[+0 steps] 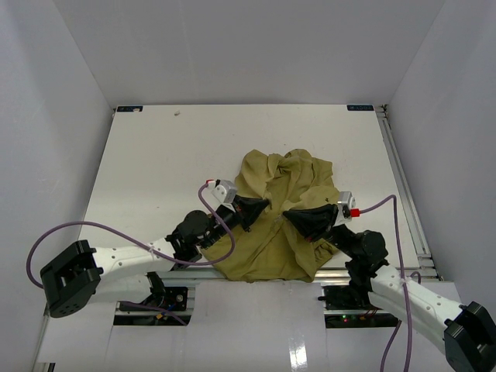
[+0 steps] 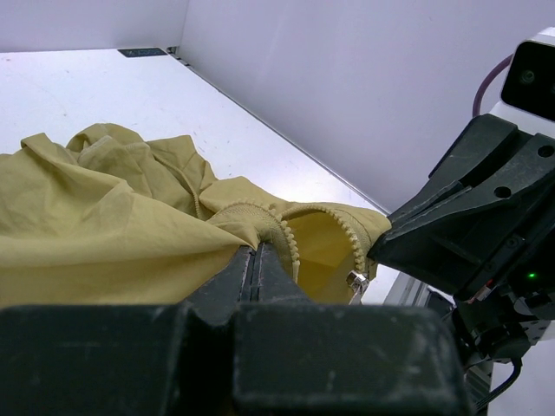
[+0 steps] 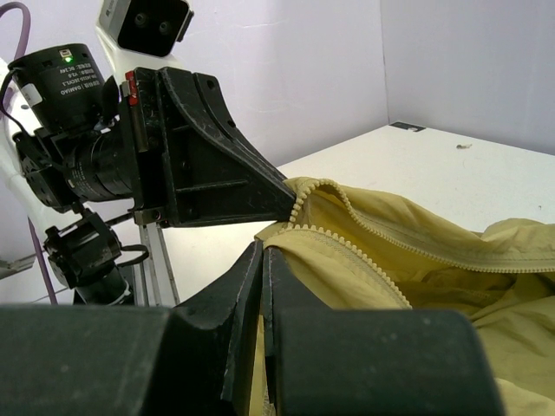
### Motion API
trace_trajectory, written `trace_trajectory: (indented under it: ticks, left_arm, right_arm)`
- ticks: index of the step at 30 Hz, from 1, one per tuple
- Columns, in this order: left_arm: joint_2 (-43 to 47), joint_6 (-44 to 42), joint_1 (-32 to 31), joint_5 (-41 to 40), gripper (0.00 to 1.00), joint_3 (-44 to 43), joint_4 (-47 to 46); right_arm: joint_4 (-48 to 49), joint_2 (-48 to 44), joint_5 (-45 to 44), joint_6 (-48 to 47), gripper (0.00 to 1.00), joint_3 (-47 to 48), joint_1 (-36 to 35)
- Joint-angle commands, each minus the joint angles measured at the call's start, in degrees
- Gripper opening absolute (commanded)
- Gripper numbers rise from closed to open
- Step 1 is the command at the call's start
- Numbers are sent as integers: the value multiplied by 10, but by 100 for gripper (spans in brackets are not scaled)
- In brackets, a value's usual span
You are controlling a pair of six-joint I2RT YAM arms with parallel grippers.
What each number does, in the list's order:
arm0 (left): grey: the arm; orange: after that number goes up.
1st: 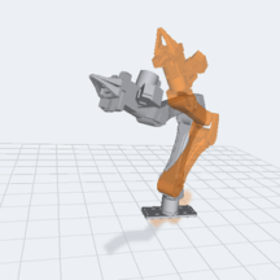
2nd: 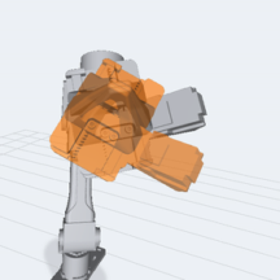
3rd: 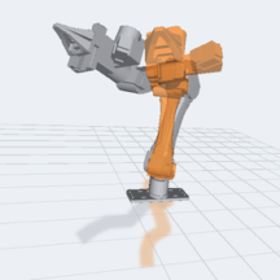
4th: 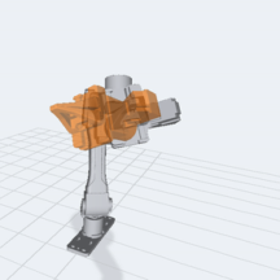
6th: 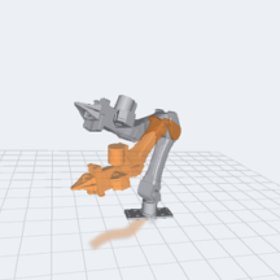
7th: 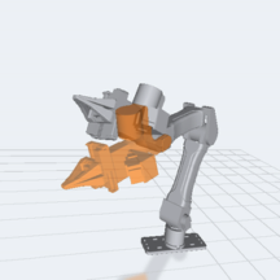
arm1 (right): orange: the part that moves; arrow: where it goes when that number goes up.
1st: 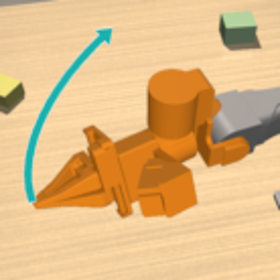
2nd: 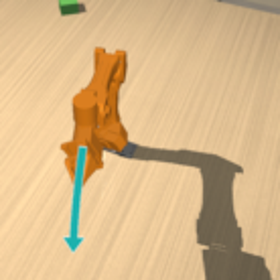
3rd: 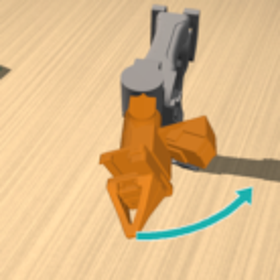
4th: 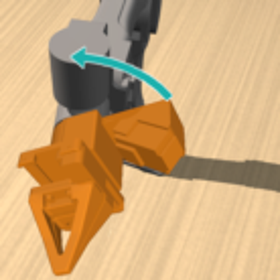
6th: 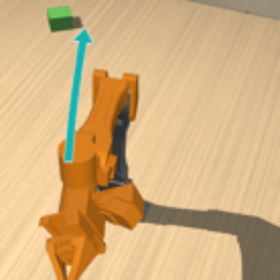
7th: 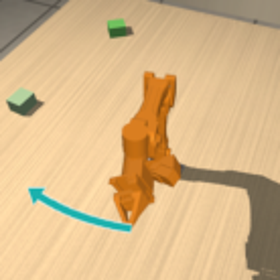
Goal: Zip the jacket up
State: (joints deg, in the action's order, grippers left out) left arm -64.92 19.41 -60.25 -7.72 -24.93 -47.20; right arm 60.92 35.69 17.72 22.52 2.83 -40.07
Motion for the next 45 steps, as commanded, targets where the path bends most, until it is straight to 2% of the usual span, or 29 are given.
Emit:
trace_trajectory:
  ticks: [1,12,27,45]
  left_arm:
    - [-13,27,1,-11,0,-27,-21]
    - [-12,38,1,-28,0,-32,-26]
    - [-20,57,1,-34,0,-36,-24]
    - [-40,73,1,-49,0,-47,-13]
  right_arm:
    - [76,11,-19,-12,8,-73,3]
    - [102,61,-34,-15,8,-66,3]
    - [187,135,-41,12,8,-70,3]
    - [203,131,-66,17,8,-74,3]
